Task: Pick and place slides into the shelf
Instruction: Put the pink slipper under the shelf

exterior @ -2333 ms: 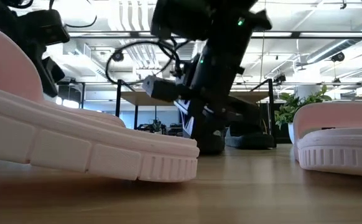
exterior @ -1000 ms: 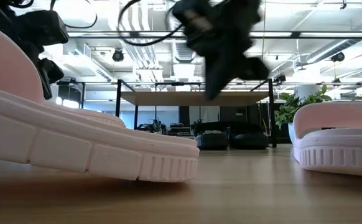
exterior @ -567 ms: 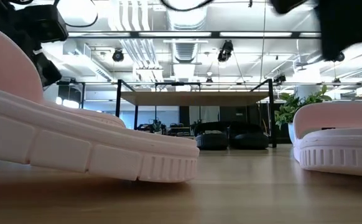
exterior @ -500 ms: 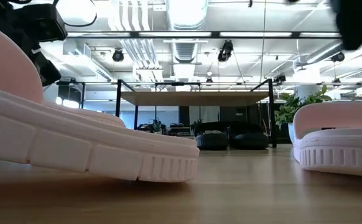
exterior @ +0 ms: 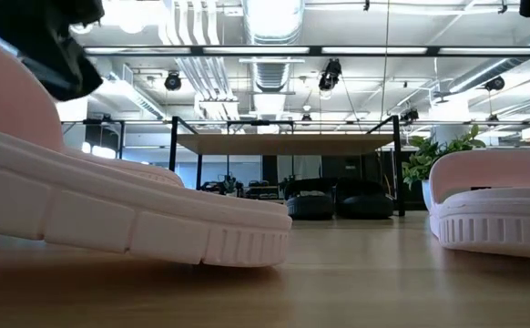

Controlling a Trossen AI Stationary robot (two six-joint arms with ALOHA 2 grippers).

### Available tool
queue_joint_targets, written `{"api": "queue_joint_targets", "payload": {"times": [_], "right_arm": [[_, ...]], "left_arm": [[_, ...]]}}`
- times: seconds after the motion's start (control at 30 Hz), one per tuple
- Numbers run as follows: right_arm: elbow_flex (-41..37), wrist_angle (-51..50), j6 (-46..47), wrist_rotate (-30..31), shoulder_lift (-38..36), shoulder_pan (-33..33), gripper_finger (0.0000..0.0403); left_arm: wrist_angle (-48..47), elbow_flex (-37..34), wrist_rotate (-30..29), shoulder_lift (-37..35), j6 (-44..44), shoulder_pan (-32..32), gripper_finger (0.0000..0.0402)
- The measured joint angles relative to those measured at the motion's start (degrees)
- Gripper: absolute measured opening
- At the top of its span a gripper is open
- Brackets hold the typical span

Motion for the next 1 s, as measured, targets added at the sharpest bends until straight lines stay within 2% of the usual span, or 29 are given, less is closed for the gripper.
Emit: {"api": "queue_joint_targets", "payload": {"times": [0.2, 0.5, 0.7, 1.0], "right_arm": [[-0.2, 0.0, -2.1, 0.9, 0.0, 0.0, 0.0204], [-1.2, -1.4, -17.6, 3.6, 4.6, 0.0, 0.021], [-1.2, -3.4, -14.5, 5.7, 6.4, 0.0, 0.021], [-0.5, -9.3, -6.8, 15.6, 5.4, 0.0, 0.021]], "left_arm": [[0.0, 4.0, 0.0, 0.2, 0.9, 0.0, 0.0035], [-0.6, 4.3, 0.2, -0.3, 2.2, 0.0, 0.0037], [-0.5, 4.3, 0.4, -0.5, 2.2, 0.0, 0.0037], [-0.6, 4.3, 0.1, -0.4, 5.0, 0.0, 0.0037]]}}
